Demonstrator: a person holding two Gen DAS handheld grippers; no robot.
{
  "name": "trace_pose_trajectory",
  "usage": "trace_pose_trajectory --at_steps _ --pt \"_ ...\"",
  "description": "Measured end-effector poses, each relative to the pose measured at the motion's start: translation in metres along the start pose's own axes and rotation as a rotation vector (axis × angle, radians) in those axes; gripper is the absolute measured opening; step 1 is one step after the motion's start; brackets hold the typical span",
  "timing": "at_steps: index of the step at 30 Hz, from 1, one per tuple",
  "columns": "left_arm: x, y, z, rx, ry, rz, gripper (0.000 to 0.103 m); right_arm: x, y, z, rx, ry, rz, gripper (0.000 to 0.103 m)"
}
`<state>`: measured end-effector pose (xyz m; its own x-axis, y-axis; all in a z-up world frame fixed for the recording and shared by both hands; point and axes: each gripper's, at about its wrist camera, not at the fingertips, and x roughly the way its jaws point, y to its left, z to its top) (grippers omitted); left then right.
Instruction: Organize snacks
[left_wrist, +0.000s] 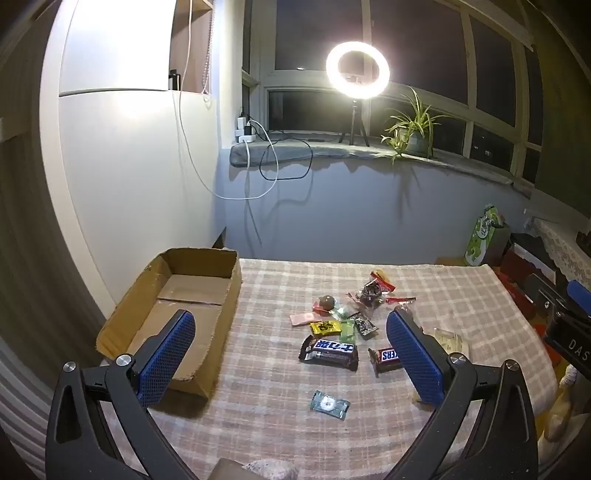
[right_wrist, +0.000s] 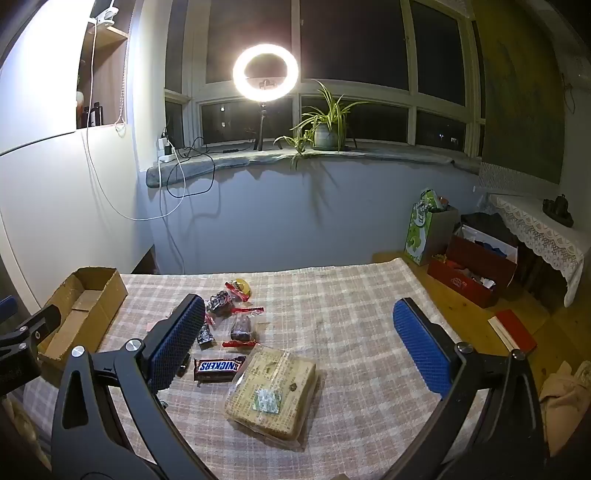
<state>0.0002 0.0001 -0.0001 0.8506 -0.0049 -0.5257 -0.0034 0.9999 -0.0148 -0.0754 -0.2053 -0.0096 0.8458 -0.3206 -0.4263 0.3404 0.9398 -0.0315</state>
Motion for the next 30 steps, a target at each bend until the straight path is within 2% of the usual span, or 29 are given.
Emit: trace_pose_trajectory --at_steps 30 --pt "-0.0065 0.0023 0.0079 -0.013 -0.020 -0.001 0.103 -0.0009 0.0001 0.0012 -0.005 -0.004 -0.002 0.103"
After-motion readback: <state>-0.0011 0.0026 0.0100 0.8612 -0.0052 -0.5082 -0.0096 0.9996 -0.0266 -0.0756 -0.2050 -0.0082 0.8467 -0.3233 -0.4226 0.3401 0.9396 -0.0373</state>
